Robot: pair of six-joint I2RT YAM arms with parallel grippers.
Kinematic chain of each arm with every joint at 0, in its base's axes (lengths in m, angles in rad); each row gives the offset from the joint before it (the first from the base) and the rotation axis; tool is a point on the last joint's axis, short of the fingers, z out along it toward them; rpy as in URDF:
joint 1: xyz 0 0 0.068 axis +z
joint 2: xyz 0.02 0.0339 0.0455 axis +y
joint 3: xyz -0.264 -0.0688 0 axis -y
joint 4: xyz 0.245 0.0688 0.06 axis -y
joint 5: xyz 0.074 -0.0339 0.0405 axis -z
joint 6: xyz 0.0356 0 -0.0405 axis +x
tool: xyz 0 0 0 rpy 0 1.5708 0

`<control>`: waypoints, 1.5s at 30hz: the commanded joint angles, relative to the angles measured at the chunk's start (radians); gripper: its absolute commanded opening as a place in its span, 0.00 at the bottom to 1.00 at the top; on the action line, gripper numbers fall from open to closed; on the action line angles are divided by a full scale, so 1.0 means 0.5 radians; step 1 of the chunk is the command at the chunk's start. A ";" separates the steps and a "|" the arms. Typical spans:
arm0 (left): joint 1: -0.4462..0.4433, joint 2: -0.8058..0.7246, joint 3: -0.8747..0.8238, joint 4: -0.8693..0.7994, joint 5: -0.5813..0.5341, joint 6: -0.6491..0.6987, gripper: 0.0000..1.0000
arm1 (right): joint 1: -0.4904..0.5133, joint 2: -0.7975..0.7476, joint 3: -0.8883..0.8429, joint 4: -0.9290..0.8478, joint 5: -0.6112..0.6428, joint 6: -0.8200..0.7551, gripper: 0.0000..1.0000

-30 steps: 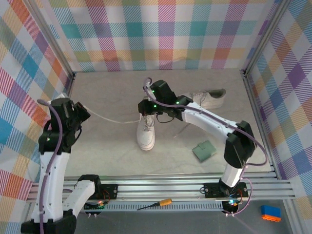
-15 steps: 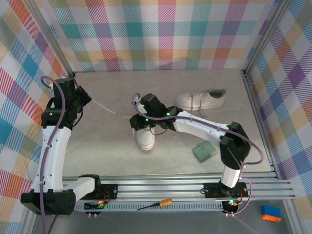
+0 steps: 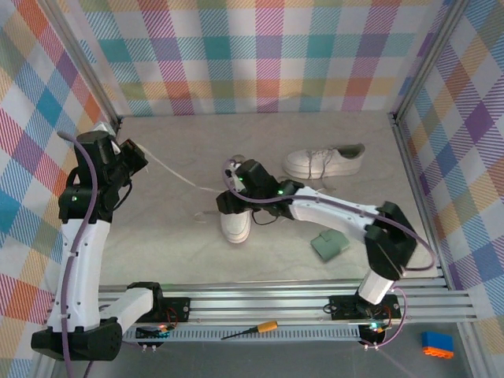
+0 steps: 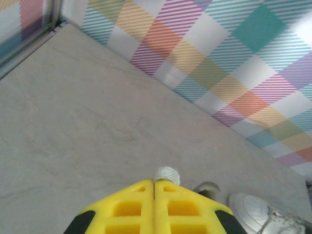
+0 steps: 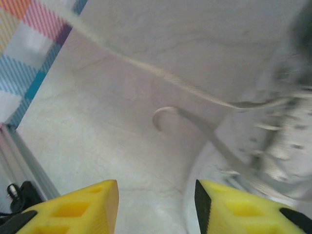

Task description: Tie the shoes

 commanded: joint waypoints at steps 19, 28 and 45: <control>-0.082 -0.389 -0.352 0.065 0.335 0.057 0.00 | -0.636 0.335 -0.725 1.200 -0.880 0.772 0.52; -0.086 -0.408 -0.341 0.030 0.320 0.066 0.00 | -0.652 0.525 -0.711 1.469 -0.979 0.893 0.45; -0.087 -0.420 -0.399 0.039 0.330 0.059 0.00 | -0.594 0.113 -0.779 1.340 -0.855 0.689 0.02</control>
